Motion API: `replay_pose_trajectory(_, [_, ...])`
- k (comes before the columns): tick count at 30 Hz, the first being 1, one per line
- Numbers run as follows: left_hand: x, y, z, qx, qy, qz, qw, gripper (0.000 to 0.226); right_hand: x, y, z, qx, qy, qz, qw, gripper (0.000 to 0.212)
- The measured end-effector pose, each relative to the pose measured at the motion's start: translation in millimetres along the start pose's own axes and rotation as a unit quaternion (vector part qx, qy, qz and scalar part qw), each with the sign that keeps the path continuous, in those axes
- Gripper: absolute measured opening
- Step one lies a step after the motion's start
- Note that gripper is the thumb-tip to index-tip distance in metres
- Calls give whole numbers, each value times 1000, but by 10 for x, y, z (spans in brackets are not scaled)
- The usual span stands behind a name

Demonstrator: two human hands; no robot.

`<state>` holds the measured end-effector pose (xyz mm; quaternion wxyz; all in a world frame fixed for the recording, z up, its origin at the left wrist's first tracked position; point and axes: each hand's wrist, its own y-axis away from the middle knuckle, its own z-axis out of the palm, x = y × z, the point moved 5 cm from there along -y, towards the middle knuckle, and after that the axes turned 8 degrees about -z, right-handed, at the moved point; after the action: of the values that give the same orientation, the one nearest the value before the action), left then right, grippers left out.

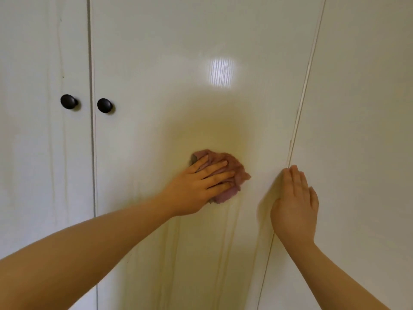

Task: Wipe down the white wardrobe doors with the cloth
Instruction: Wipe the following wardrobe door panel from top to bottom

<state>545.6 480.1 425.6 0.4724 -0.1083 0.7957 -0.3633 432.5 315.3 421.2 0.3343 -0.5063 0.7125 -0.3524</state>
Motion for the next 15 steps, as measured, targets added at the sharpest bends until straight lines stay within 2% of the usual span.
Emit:
replay_pose_trajectory(6, [-704,680,-181,18,4,-8,1000,37,-517,-184,-15,65,-11,-83,994,63])
replay_pose_trajectory(10, [-1074,1067,-259,11,-6,-21,1000,51,-986,-299,1,107,-11,-131,985,58])
replay_pose_trajectory(13, [-1296,1460,-274,-7,-27,-24,999,66,-1305,-320,77,109,-18,-160,981,56])
replay_pose_trajectory(15, [-1324,1595,-291,-9,-28,-39,999,56,-1405,-350,117,120,-29,-149,981,53])
